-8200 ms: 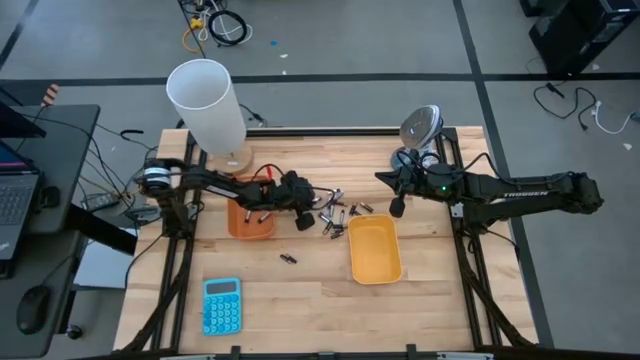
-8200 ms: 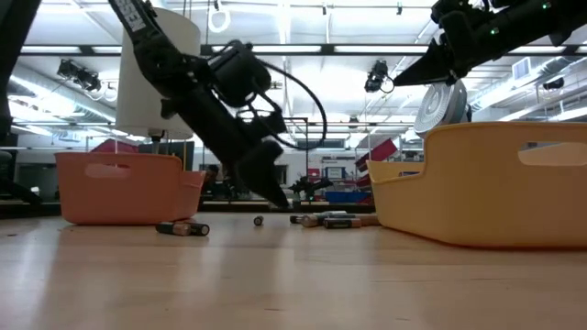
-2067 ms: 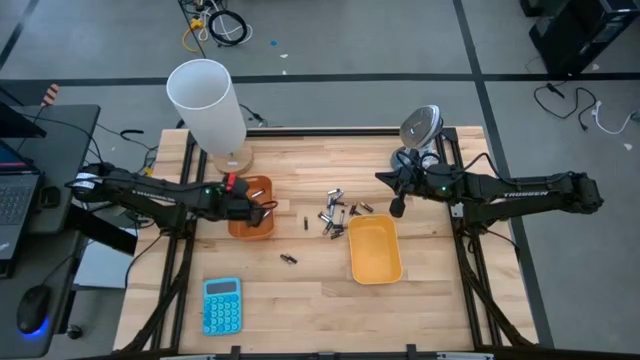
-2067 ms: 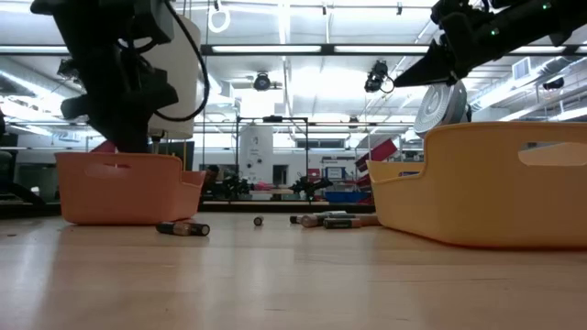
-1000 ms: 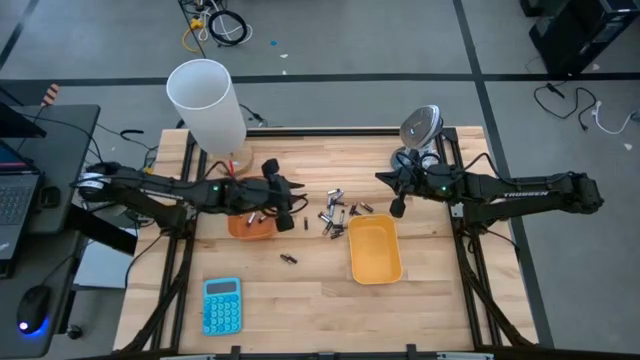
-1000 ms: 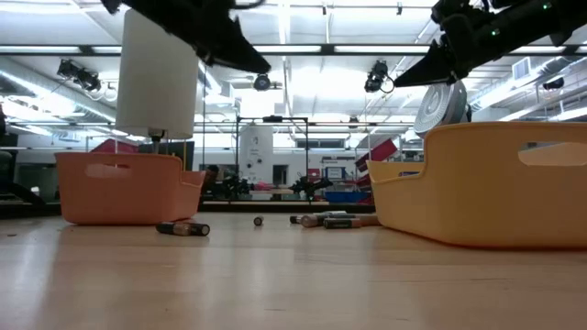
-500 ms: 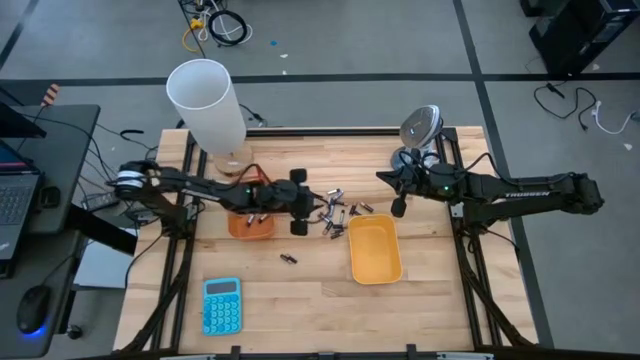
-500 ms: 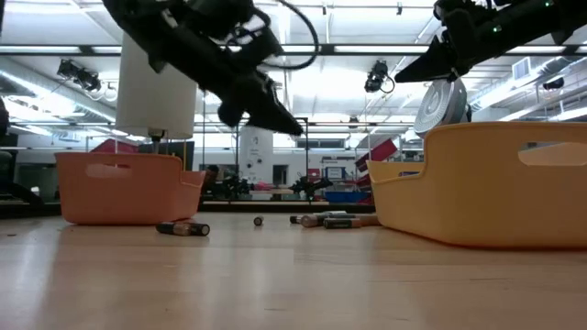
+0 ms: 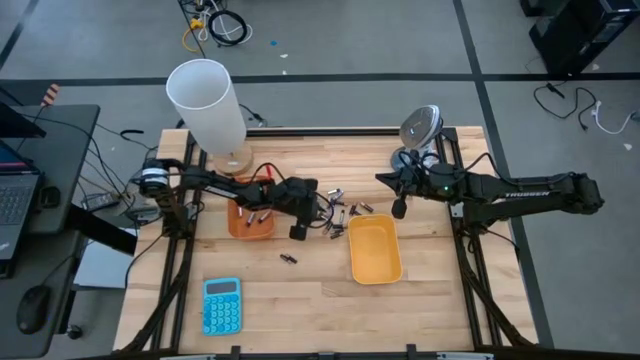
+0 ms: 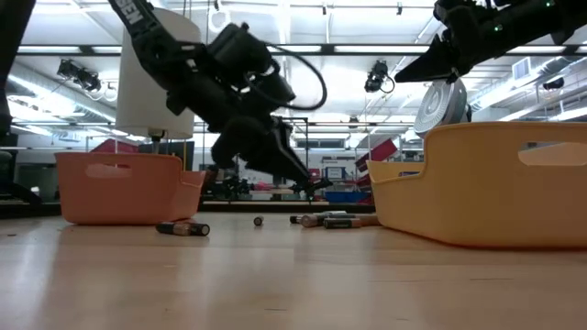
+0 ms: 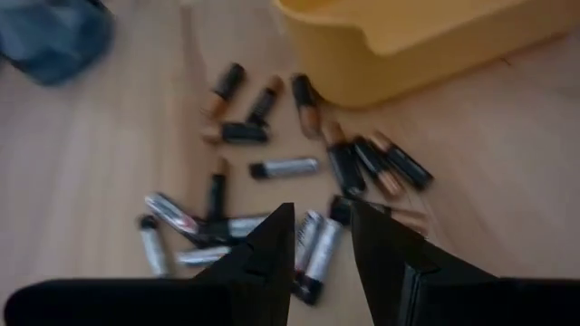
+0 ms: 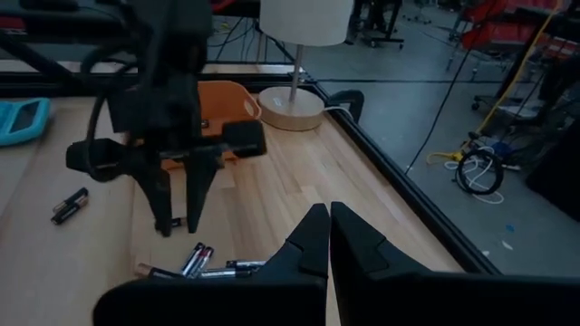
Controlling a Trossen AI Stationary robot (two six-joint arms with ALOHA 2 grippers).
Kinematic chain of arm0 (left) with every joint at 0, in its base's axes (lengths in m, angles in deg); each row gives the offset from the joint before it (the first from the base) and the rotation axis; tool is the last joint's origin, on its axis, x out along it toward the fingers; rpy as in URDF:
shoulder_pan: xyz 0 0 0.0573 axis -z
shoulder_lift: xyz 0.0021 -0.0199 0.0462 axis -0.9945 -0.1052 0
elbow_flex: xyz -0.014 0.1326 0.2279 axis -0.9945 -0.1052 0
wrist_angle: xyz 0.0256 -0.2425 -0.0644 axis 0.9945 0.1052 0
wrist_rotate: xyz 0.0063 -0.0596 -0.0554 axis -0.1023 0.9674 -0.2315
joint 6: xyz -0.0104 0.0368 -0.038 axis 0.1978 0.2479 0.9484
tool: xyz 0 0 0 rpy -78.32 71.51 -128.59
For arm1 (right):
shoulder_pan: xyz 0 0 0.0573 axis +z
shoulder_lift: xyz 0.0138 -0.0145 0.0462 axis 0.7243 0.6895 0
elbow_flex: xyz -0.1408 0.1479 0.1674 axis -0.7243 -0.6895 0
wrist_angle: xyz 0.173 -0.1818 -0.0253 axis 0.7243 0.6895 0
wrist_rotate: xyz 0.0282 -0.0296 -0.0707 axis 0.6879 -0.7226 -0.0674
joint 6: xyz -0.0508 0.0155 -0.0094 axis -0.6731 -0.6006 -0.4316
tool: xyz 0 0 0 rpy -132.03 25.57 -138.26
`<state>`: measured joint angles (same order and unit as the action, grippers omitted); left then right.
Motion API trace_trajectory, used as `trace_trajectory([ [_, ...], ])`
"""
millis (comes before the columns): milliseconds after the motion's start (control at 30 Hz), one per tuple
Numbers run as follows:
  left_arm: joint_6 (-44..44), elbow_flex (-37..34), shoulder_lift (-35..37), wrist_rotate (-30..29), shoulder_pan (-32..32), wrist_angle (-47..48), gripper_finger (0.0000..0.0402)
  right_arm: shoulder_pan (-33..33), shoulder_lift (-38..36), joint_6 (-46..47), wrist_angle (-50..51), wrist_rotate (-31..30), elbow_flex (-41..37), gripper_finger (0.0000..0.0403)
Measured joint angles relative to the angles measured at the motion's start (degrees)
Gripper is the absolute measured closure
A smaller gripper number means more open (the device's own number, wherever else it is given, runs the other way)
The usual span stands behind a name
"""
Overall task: Sort batteries
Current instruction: Put the silver battery into the orange bin
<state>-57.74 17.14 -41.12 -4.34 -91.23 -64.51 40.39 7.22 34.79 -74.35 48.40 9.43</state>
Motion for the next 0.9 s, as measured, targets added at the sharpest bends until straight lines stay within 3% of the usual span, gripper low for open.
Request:
trace_trajectory([
  [133, -2.2, 0.0, -1.9, 4.2, -0.6, 0.9, 0.0296, 0.0, 0.0, 0.5, 0.1, 0.4, 0.0, 0.04],
  [400, -2.3, 0.0, -6.7, 4.2, -0.8, -1.0, 0.0316, 0.1, 0.0, 1.3, 0.1, 1.0, 0.0, 0.04],
  [900, -3.4, 0.0, -6.8, 1.8, -1.8, -3.5, 0.0323, 0.1, 0.0, 1.3, 0.1, 1.1, 0.0, 0.04],
])
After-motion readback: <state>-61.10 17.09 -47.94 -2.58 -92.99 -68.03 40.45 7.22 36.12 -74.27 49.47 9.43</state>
